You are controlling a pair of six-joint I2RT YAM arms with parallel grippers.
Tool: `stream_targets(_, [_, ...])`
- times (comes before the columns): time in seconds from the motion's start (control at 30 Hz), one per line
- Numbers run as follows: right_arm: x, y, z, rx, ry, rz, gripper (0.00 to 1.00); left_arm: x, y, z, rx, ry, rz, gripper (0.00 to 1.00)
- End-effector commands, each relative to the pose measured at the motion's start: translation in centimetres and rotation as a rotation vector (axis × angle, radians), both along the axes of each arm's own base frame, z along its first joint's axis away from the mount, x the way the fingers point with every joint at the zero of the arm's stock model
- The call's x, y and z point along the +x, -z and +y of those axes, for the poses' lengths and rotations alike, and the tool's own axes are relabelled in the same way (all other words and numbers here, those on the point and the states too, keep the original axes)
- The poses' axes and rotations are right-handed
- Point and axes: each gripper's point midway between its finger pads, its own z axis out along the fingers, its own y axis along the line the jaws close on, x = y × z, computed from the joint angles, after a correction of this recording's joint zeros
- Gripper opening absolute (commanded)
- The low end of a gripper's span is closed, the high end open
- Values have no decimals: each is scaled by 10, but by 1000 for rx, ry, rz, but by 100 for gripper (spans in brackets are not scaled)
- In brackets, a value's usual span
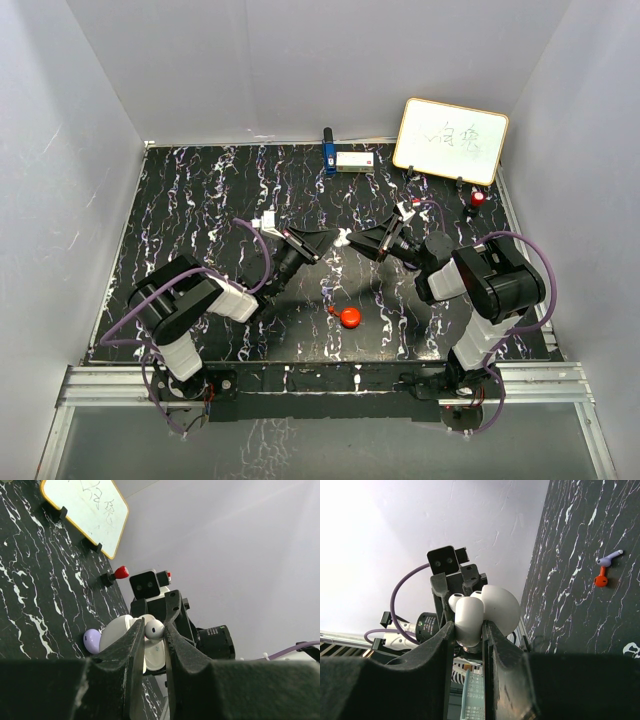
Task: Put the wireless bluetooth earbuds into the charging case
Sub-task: Place the earbud in the charging case.
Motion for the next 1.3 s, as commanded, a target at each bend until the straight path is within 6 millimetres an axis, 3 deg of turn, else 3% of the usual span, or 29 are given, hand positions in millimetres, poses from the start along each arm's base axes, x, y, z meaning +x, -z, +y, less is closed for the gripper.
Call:
stream_targets(0.0, [-22,-71,-5,110,0,-382,0,-9,-61,7,-168,1,-164,0])
stream_targets(1.27, [-21,-78,-5,124,1,-388,0,-11,-50,15,-147,-21,-144,0])
